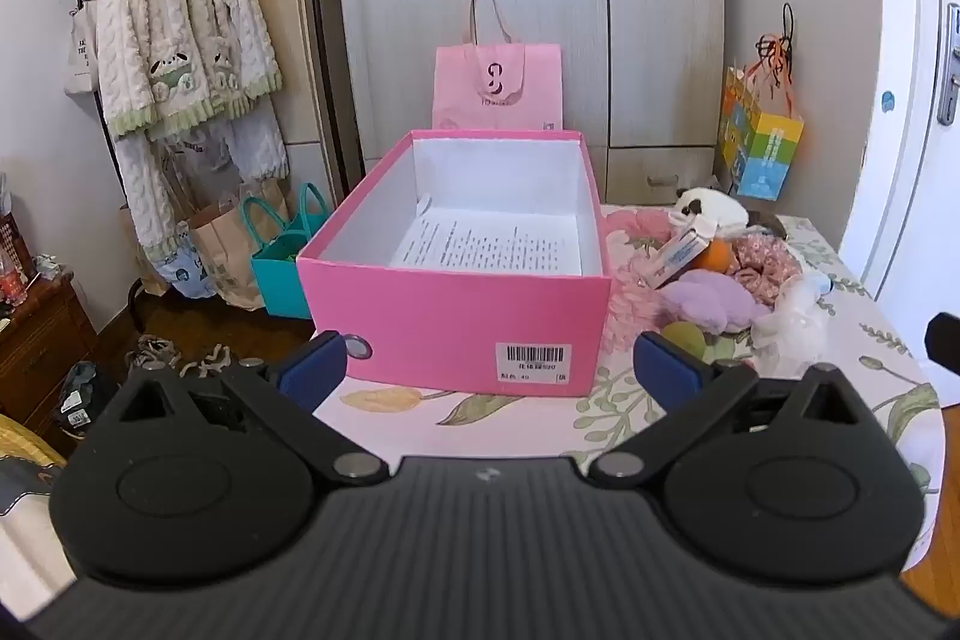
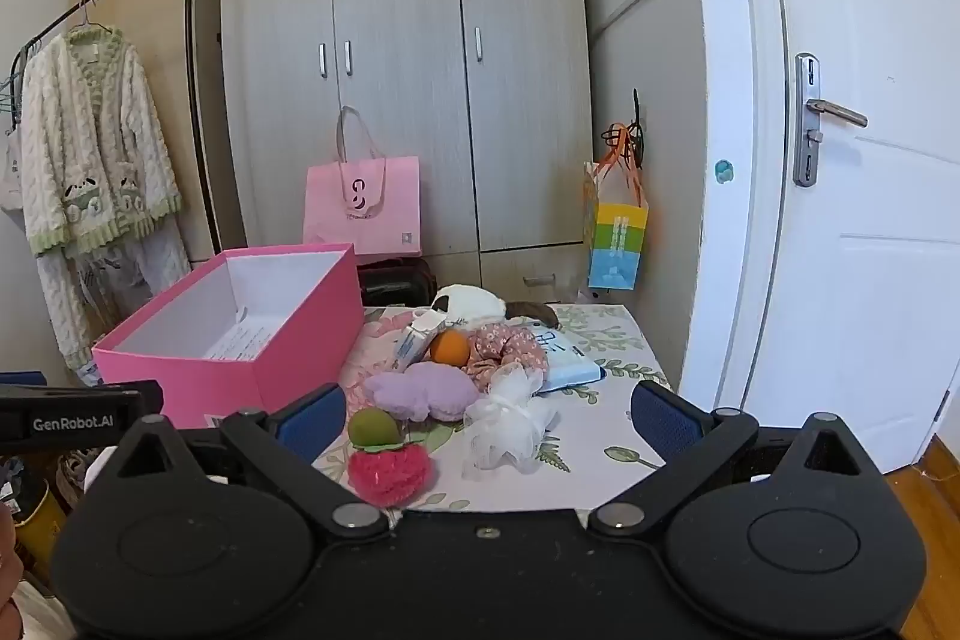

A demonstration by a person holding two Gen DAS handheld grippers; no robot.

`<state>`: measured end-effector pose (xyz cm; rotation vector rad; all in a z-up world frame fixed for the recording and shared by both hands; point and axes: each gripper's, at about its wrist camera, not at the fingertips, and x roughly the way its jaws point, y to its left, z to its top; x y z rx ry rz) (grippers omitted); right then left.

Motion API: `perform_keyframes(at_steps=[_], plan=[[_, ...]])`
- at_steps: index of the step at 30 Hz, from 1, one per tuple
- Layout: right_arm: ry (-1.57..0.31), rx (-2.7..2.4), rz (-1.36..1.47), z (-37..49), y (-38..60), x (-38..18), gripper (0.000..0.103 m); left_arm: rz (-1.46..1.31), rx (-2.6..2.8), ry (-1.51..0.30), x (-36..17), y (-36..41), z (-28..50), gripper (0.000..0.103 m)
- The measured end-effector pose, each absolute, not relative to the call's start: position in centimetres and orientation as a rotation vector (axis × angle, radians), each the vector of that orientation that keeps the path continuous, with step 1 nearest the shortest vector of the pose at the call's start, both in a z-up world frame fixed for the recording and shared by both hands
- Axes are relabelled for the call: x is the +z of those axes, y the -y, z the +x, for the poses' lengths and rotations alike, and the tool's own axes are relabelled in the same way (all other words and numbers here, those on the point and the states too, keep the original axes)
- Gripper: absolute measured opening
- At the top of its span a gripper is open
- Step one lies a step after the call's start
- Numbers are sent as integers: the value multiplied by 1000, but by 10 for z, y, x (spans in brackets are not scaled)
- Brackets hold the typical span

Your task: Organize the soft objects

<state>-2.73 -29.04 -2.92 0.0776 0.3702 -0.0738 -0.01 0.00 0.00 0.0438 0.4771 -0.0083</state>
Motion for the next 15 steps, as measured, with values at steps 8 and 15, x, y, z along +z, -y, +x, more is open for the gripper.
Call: perform_keyframes(at_steps=[8, 15], plan=[[-371, -81, 70, -30, 288, -33, 103, 53, -20, -545, -6, 1, 0, 103], [-389, -77, 65, -26, 290, -32, 103, 66, -45, -546, -6, 0, 2, 103]])
